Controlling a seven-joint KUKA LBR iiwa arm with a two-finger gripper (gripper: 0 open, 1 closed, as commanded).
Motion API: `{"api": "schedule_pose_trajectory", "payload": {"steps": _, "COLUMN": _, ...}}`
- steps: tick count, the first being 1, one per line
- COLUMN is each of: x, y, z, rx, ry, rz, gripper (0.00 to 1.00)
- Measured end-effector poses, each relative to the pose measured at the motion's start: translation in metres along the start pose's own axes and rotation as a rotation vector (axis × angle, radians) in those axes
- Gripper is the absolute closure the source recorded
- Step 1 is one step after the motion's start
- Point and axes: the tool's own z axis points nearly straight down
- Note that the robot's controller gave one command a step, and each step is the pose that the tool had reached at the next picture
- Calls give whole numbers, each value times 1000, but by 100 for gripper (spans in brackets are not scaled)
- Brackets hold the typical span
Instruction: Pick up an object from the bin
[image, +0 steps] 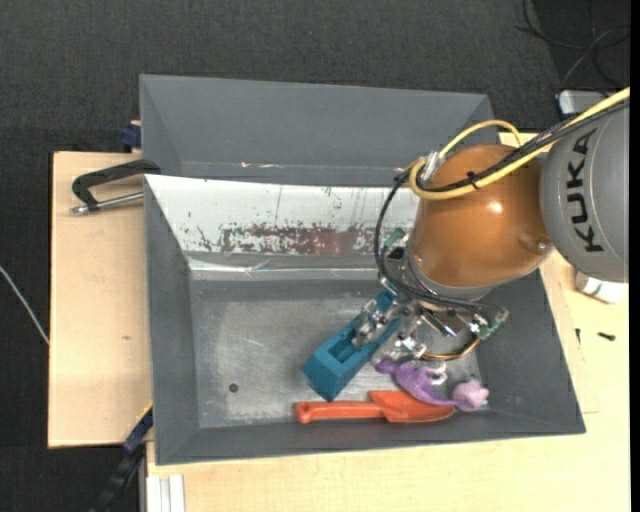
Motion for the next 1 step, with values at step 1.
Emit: {"api": "schedule_pose_trajectory", "payload": {"steps": 1, "x": -5, "y": -4, "z": -38, "rx": -2, "ry": 3, "rz": 19, "gripper": 100}}
